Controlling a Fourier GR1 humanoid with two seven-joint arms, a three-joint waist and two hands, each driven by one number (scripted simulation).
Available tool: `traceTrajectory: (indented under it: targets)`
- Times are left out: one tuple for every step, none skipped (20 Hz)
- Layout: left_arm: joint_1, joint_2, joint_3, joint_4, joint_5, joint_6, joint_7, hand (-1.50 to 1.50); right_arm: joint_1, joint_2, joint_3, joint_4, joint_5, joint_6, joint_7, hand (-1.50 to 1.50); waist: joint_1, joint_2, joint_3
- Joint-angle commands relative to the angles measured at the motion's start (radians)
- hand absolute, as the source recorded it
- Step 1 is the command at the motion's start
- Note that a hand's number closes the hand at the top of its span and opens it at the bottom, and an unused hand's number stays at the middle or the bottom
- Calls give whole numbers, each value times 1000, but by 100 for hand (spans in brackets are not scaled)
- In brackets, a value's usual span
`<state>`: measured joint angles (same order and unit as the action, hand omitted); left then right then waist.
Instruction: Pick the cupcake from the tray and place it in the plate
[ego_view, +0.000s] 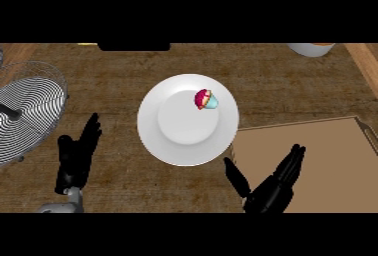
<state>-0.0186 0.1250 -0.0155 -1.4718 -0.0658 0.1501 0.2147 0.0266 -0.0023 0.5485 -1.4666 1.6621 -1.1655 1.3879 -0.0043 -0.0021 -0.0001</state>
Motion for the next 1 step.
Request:
traceTrajectory:
  targets:
    - [-44, 2, 11, 7, 3, -1, 48, 0, 55, 2, 5, -48, 30, 72, 107, -150, -3, 1, 0]
